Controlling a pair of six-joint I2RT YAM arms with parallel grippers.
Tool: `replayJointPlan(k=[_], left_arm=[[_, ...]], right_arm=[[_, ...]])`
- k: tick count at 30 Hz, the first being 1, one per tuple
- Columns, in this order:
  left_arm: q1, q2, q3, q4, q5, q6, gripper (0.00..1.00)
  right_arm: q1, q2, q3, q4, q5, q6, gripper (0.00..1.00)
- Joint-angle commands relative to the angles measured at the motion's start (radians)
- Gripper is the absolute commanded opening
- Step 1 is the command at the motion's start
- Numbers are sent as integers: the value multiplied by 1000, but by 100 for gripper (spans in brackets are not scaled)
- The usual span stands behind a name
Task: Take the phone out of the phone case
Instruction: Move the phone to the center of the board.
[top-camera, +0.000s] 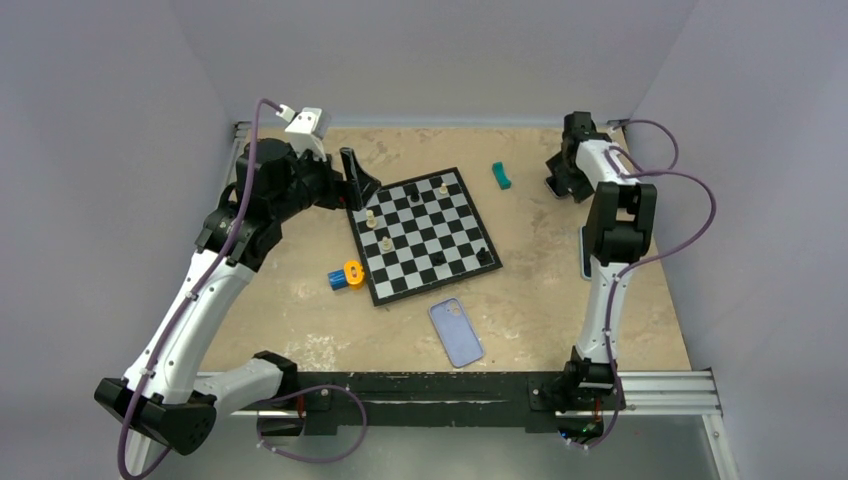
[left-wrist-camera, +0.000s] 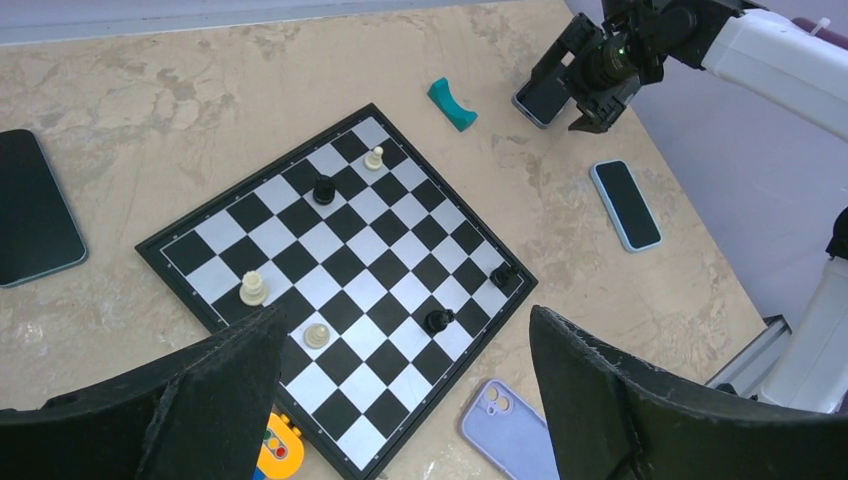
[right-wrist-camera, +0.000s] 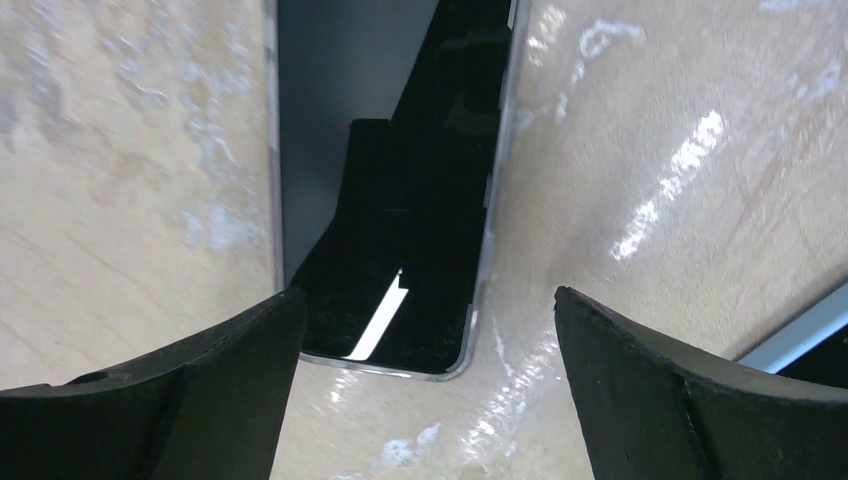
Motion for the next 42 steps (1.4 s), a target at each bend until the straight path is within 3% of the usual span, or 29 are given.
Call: replayJointPlan(k=[1,11,22,31,37,40,42], left_arm=[[-2,-3,-5,51,27,-19,93],[-2,1,-9,59,43,-24,93],[-2,0,-13,63,40,-20,93],[-2,3,-13,65,45,-21,93],[-1,2,-14,67,41,-20,93],[-2,2,-16,66,34,-17,93],[-2,1,-15,65,32,-14,93]], right_arm=[[1,15,123,-16,64,-7,97],[-7,135,293,-101,-4,-31,98],[-7,166,328,-190,-5,-42,98],[-6,94,183,-148,12,-63,98],[-8,183,314,-222,-9,-95,98],[-7,186,310,-209,-36,-114,92],[-7,157,245,-165,-70,-131,81]])
